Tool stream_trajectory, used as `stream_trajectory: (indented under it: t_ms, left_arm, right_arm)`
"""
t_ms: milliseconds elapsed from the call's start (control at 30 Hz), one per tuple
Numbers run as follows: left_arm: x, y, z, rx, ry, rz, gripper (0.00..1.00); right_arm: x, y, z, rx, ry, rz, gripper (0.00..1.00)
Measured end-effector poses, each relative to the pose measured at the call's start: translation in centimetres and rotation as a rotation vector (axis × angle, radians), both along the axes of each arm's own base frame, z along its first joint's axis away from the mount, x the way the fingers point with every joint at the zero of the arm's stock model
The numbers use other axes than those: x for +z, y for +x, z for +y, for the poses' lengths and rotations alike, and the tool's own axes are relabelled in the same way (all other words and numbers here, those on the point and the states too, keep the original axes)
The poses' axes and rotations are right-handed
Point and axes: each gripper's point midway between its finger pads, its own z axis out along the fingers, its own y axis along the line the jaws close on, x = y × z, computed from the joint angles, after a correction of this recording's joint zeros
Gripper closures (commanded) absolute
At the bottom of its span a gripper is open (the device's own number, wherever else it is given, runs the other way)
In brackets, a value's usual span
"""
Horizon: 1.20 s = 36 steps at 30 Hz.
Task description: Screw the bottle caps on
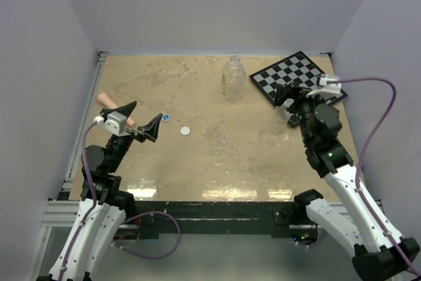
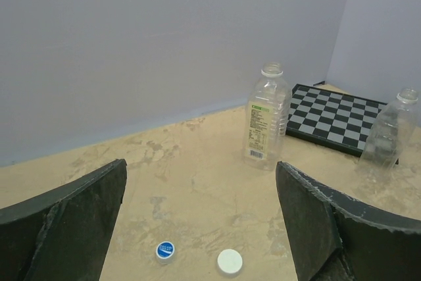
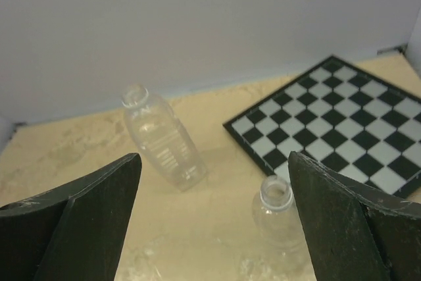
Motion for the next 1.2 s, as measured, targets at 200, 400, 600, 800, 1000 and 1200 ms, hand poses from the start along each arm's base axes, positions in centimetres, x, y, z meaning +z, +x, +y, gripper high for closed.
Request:
stream_trajectory:
  t_ms: [200,400,600,800,1000,1200]
  left_arm:
    - [0.5,-0.3,0.2,0.005,-0.005,-0.019,0.00]
    - [0.6,-0.4,0.1,0.004,-0.005,-0.023,0.00]
    - [0.6,-0.7,-0.2,-0.019,0.002,-0.028,0.00]
    - [0.6,-0.8,-0.5,-0.037,0.014,-0.032,0.01]
    - [0.1,-0.7,-1.1,-0.068,0.033,-0.018,0.01]
    - [-1.1,-0.3,-1.8,-0.107,0.050,0.023,0.01]
  right_arm:
    - [-7.2,2.4,0.3,-0.060,-0.001,0.248,0.01]
    - [-11.0,3.9,-1.3,-0.158,-0.006,0.361,0.01]
    - [-13.3,5.2,-3.0,-0.218,-0.015,0.421,0.01]
    - [-15.0,5.9,-2.9,-0.224,-0.020,0.450,0.02]
    - [-15.9,6.1,-2.7,-0.215,-0.025,0.467,0.12]
    - [-17.1,5.8,-2.5,-0.198,-0.030,0.492,0.19]
